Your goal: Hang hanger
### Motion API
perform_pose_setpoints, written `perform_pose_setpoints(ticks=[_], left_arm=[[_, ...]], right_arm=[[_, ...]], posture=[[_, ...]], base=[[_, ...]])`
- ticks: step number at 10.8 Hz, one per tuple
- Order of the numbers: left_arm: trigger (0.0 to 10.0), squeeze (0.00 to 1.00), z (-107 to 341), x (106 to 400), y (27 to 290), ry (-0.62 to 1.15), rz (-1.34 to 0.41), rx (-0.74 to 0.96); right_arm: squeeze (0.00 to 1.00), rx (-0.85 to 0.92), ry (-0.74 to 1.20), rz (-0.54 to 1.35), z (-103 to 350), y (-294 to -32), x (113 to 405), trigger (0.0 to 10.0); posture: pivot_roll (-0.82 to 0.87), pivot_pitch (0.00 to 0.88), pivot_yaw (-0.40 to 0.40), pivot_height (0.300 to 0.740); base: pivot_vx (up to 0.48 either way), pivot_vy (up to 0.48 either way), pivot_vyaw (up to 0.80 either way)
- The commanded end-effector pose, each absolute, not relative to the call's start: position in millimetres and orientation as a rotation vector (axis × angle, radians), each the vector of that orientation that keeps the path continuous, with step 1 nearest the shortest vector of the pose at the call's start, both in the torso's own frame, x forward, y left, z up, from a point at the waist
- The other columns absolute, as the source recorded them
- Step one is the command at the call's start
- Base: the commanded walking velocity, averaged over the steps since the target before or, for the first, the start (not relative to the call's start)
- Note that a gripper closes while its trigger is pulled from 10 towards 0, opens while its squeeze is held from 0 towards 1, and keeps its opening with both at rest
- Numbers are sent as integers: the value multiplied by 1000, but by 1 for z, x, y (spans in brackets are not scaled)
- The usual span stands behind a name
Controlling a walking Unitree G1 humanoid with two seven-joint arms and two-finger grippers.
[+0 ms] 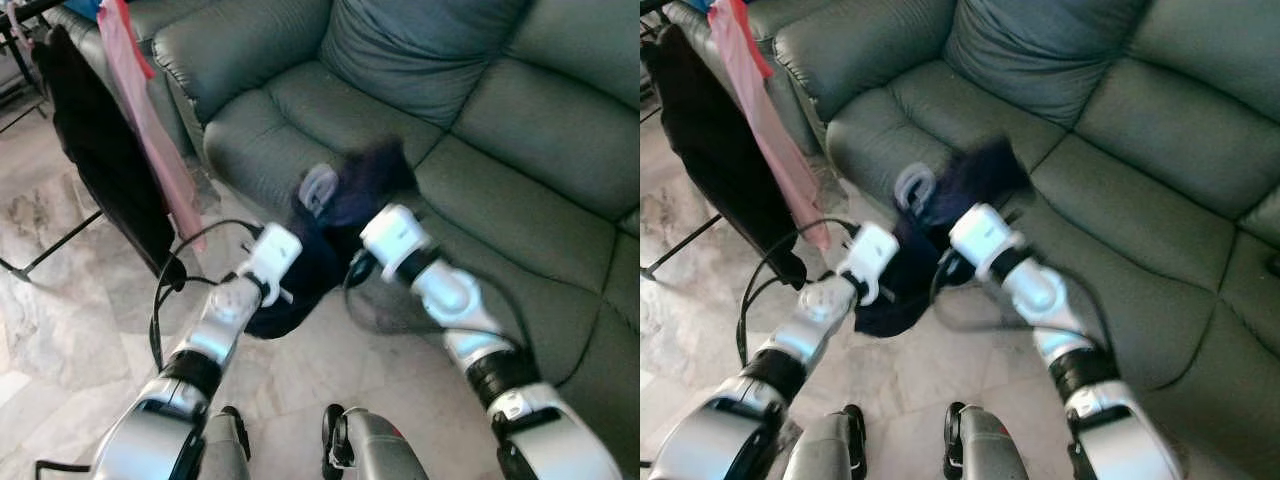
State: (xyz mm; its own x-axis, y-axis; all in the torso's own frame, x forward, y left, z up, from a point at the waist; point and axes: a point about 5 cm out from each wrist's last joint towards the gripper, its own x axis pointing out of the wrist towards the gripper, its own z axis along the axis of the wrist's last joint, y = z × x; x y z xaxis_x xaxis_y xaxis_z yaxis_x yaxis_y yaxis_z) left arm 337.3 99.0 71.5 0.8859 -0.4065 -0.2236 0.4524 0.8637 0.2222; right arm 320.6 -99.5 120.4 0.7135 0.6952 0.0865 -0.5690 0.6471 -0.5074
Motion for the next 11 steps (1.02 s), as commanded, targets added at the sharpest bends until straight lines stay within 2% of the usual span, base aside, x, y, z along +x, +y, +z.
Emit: perform_pose_setpoints(ticks=[1, 2, 3, 4, 5, 6, 7, 8, 9, 10, 11], left_arm=[[0, 0, 77, 343, 103, 171, -381, 198], [0, 0, 80, 346, 105, 177, -331, 119], [0, 0, 83, 349, 102, 175, -318, 62], [0, 0, 84, 350, 101, 173, -317, 37], [0, 0, 85, 350, 102, 167, -317, 32], [0, 0, 87, 351, 103, 162, -320, 27], [0, 0, 88, 351, 106, 156, -320, 31], [0, 0, 92, 354, 112, 137, -311, 42], [0, 0, 95, 356, 116, 123, -304, 42], [0, 0, 97, 357, 119, 116, -296, 42], [0, 0, 97, 358, 124, 115, -281, 48]], right_arm=[[0, -456, -274, 858, 117, -85, 310, 0], [0, -453, -209, 1002, 103, -77, 296, 0], [0, -486, -44, 1182, 73, -78, 274, 0], [0, -512, 46, 1213, 58, -86, 266, 0], [0, -553, 96, 1083, 49, -100, 274, 3922], [1000, -589, 116, 933, 49, -116, 286, 10000], [1000, -612, 115, 859, 53, -131, 292, 10000], [1000, -668, 5, 697, 70, -148, 303, 10000], [1000, -638, -120, 570, 88, -156, 310, 10000], [1000, -554, -235, 448, 105, -167, 314, 10000], [1000, -436, -243, 496, 108, -166, 311, 10000]], posture=[[-56, 174, -81, 740], [-57, 174, -81, 740], [-54, 174, -82, 740], [-54, 174, -82, 740], [-52, 175, -82, 740], [-53, 176, -81, 740], [-54, 177, -79, 740], [-55, 177, -78, 740], [-55, 177, -78, 740], [-54, 176, -78, 740], [-52, 176, -76, 740]], base=[[0, 0, 0], [0, 0, 0], [0, 0, 0], [0, 0, 0], [0, 0, 0], [0, 0, 0], [0, 0, 0], [0, 0, 0], [0, 0, 0], [0, 0, 0], [0, 0, 0]])
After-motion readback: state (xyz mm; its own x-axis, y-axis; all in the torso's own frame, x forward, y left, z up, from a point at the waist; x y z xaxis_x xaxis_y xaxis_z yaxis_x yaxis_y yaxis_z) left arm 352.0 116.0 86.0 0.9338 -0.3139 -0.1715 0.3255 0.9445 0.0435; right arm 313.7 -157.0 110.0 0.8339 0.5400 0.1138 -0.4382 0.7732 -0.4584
